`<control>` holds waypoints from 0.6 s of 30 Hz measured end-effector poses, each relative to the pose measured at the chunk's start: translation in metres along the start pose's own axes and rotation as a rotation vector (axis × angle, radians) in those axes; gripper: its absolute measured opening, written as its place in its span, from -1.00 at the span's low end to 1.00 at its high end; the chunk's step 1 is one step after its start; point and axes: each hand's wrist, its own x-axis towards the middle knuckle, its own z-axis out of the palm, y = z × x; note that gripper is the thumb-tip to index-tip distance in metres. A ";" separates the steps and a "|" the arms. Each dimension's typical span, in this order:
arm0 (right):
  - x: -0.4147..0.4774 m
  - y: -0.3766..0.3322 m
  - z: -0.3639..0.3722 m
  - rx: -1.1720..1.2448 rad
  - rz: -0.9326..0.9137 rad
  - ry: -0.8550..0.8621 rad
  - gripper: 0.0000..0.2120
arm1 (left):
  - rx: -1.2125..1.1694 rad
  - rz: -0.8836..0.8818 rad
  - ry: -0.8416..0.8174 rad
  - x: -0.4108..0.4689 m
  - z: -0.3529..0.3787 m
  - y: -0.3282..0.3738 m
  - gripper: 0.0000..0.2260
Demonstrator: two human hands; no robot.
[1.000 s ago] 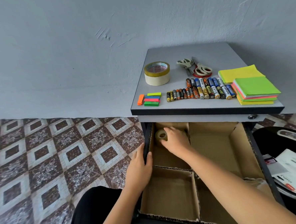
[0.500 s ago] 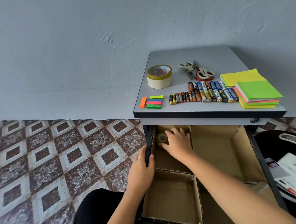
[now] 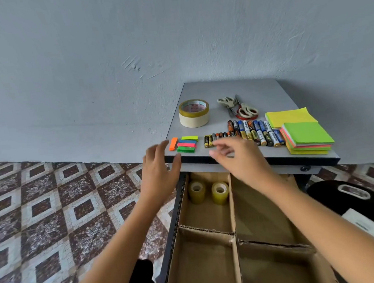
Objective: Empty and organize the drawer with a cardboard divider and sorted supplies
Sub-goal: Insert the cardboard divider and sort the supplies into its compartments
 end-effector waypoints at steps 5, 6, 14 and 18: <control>0.078 0.000 -0.018 -0.040 0.018 0.070 -0.59 | 0.045 -0.031 -0.062 0.081 0.004 0.010 -0.55; 0.094 0.002 -0.017 -0.067 0.031 0.059 -0.56 | 0.052 -0.049 -0.077 0.095 0.005 0.009 -0.55; 0.182 0.011 0.012 -0.169 0.197 -0.228 -0.16 | 0.124 -0.083 -0.142 0.137 0.001 -0.014 -0.54; 0.197 0.019 0.029 -0.168 0.214 -0.294 -0.09 | 0.152 -0.068 -0.161 0.147 0.001 -0.021 -0.54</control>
